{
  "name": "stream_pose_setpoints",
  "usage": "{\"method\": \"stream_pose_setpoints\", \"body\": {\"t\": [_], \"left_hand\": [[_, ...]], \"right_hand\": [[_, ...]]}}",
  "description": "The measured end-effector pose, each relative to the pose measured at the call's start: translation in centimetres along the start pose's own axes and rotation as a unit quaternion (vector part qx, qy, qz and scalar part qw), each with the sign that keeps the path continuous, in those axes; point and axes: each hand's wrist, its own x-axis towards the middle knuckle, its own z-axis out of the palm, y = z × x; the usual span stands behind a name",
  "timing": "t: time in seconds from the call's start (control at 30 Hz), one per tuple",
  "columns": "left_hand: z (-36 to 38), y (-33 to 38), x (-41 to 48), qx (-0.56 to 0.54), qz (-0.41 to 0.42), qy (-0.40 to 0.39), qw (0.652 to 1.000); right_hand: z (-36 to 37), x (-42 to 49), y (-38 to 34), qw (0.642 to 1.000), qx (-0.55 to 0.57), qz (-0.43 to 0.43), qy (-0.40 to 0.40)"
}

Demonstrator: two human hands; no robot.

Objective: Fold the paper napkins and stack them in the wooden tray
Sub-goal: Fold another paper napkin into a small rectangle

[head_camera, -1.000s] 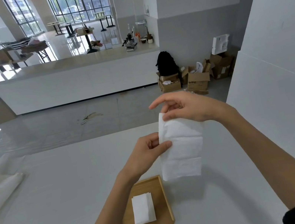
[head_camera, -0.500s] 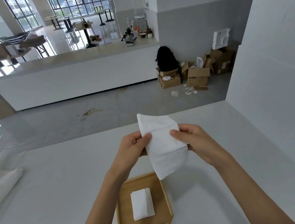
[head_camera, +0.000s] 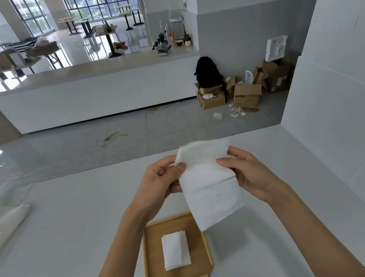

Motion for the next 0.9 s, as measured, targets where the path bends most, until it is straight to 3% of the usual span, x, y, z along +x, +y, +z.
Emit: {"method": "stream_pose_setpoints", "body": {"t": [0.3, 0.57, 0.77, 0.9], "left_hand": [[0.4, 0.6, -0.2, 0.058, 0.070, 0.021, 0.996], [1.7, 0.0, -0.2, -0.039, 0.052, 0.032, 0.997], [3.0, -1.6, -0.8, 0.036, -0.017, 0.069, 0.997], [2.9, -1.3, -0.7, 0.052, -0.003, 0.114, 0.992]], "right_hand": [[-0.6, -1.0, -1.5, 0.996, -0.008, -0.087, -0.019], [0.0, -1.1, -1.8, 0.979, -0.128, -0.147, 0.053], [0.6, -1.0, -1.3, 0.978, -0.155, -0.112, 0.085], [0.2, -1.0, -0.6, 0.994, -0.101, -0.013, 0.045]]}}
